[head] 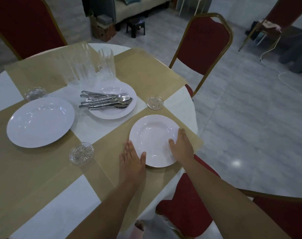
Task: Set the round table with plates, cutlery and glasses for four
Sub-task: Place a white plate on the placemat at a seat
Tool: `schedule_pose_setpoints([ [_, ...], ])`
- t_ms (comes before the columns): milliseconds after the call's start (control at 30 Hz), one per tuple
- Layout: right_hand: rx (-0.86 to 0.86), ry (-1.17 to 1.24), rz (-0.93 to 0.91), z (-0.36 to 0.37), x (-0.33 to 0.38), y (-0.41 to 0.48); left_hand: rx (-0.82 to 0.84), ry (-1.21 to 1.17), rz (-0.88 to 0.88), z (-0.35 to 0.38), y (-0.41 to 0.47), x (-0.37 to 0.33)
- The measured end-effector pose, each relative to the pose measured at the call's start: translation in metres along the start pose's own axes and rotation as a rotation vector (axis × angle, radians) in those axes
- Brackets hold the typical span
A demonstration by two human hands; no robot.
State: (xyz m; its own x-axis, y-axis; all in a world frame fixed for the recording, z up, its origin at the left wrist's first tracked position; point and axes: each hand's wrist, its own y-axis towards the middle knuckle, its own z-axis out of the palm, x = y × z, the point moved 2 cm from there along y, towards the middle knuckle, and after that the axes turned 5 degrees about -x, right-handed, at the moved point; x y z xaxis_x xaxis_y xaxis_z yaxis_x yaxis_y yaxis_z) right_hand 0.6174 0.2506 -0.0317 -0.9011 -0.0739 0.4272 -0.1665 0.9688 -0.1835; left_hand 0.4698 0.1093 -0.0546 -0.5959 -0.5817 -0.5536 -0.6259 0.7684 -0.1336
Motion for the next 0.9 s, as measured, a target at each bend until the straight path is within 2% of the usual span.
schedule_pose_setpoints([
  [900, 0.026, -0.083, -0.036, -0.018, -0.004, 0.043, 0.133, 0.142, 0.224, 0.004, 0.010, 0.003],
])
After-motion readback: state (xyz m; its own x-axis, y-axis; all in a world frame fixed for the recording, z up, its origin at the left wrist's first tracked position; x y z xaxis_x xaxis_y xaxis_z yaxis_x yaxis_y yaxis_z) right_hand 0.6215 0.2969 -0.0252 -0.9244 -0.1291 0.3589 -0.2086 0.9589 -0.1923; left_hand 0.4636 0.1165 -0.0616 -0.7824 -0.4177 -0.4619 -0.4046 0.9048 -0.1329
